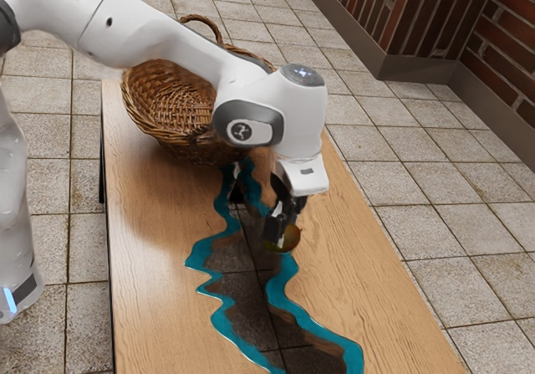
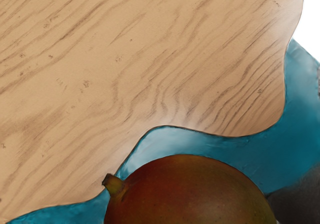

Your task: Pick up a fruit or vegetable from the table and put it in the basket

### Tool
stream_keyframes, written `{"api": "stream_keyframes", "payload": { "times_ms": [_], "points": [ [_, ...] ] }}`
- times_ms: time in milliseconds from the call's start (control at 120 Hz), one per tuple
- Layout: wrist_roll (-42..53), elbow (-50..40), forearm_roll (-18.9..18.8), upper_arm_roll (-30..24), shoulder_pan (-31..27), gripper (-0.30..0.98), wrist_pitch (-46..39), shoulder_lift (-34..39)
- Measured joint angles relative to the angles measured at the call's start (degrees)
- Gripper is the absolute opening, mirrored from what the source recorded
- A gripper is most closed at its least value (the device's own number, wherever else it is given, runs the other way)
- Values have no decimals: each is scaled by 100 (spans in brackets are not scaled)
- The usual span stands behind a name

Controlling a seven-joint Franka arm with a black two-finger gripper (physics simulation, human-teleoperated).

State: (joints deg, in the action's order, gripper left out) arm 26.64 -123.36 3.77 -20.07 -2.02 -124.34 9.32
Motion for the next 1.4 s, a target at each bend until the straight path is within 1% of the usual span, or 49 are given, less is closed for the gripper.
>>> {"api": "stream_keyframes", "payload": {
  "times_ms": [217,367,500,550,600,708,808,842,967,1058,1108,1250,1400],
  "points": [
    [-167,677,72,65,-18,0,552,240],
    [-264,1388,-84,314,-23,0,1109,420],
    [-329,2126,-312,523,-19,-1,1697,467],
    [-371,2370,-428,701,-6,0,1975,470],
    [-405,2475,-506,1019,-6,2,2241,498],
    [-472,2730,-695,1581,-22,1,2809,551],
    [-529,3031,-860,1771,-180,1,3313,570],
    [-544,3078,-896,1910,-249,2,3461,581],
    [-588,3111,-983,2631,-353,1,3904,582],
    [-611,3020,-1019,2948,-406,2,4140,543],
    [-620,2845,-1030,3017,-459,3,4195,534],
    [-645,1874,-1043,3143,-590,-2,3993,644],
    [-673,1414,-1047,3182,-609,-1,3669,713]
  ]
}}
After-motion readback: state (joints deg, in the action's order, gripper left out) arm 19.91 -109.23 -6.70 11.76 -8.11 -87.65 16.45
